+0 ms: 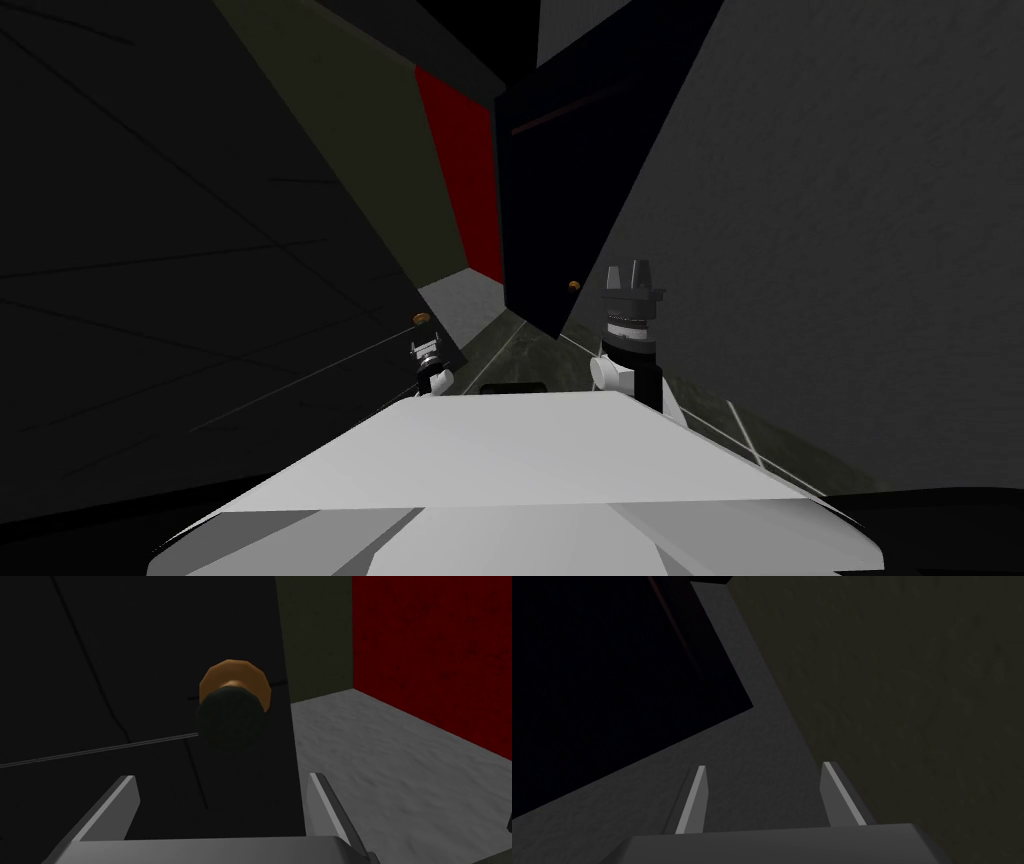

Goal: Pull the door open

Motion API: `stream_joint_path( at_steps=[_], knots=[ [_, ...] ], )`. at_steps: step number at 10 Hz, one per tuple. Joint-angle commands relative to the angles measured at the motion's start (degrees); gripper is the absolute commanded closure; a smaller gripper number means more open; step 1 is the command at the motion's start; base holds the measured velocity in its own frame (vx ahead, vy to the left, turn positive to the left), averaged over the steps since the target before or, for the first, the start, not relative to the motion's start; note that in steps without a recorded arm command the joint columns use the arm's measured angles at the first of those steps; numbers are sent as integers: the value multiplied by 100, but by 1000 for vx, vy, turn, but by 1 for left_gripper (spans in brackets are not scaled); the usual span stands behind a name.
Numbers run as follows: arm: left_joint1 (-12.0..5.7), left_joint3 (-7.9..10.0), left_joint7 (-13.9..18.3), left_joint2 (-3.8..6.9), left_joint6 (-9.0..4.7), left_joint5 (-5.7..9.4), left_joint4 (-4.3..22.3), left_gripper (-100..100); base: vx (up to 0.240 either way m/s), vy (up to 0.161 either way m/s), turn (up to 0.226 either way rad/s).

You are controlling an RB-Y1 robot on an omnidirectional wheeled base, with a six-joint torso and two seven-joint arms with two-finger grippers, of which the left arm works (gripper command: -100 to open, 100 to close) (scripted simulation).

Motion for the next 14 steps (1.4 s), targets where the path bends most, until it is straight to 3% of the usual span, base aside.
stream_joint_path(
  at_steps=[1, 3, 5, 11, 14],
  knots=[
    [-45, -4, 183, -97, 21, 56, -61, -100, -99, -2, -18],
    [-115, -11, 437, -216, 24, 132, -105, -100, -104, -10, -20],
    [-119, -12, 434, -219, 25, 133, -97, -100, -89, -3, -11],
    [239, -108, 1240, 435, -5, 97, 61, -100, 155, -3, -16],
    [346, -136, 1470, 618, -10, 85, 104, -100, 111, 15, -10]
  ],
)
